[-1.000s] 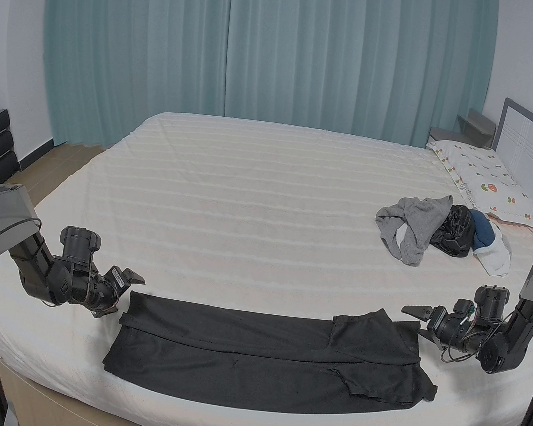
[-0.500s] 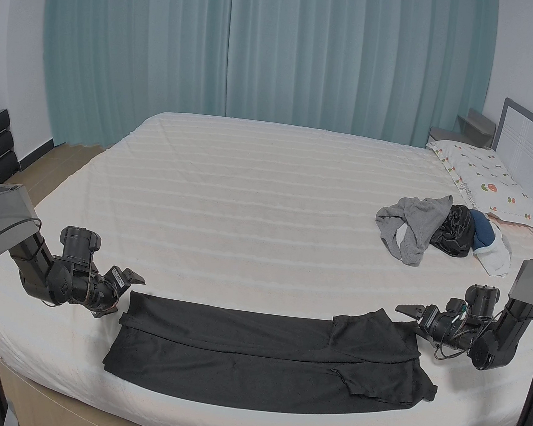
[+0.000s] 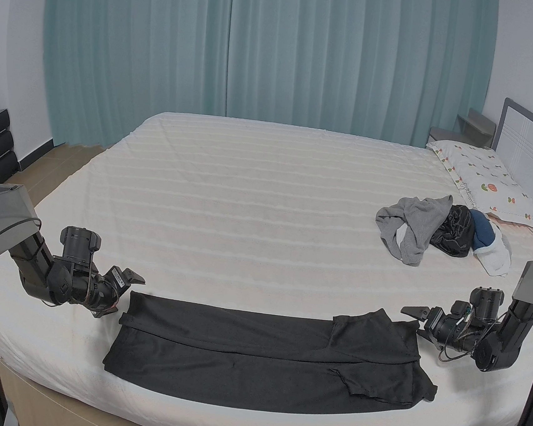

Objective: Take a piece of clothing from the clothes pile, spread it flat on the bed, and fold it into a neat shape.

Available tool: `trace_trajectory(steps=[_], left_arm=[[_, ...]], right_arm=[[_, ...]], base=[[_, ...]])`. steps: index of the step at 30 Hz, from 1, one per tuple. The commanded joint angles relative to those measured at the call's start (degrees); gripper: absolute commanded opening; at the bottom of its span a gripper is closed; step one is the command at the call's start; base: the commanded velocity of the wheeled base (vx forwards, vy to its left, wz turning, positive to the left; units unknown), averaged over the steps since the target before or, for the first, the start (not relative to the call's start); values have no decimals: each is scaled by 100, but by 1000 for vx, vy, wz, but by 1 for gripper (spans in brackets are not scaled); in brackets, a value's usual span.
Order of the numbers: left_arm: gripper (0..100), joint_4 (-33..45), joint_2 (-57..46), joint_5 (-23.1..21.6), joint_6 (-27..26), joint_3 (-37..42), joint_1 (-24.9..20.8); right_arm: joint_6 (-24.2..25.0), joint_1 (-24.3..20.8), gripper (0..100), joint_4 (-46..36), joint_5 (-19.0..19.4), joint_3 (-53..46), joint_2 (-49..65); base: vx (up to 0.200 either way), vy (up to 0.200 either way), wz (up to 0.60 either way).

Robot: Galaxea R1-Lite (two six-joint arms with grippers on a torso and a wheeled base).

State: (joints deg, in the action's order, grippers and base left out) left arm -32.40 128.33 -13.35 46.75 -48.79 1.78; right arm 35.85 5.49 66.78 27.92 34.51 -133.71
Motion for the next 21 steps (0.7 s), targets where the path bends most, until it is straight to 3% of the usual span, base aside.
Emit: trace_trajectory(steps=[1, 5, 6, 21], left_arm=[[100, -3, -1, -1, 1, 1, 7], [100, -3, -1, -1, 9, 1, 7], [100, -3, -1, -1, 9, 1, 7], [100, -3, -1, -1, 9, 1, 7]], right_arm=[[1, -30, 100, 2, 12, 56, -33], [9, -39, 100, 2, 3, 100, -103], [9, -39, 0, 2, 12, 91, -94], [9, 225, 0, -60, 3, 161, -112]], base=[[0, 0, 0], [0, 0, 0], [0, 0, 0], [0, 0, 0]])
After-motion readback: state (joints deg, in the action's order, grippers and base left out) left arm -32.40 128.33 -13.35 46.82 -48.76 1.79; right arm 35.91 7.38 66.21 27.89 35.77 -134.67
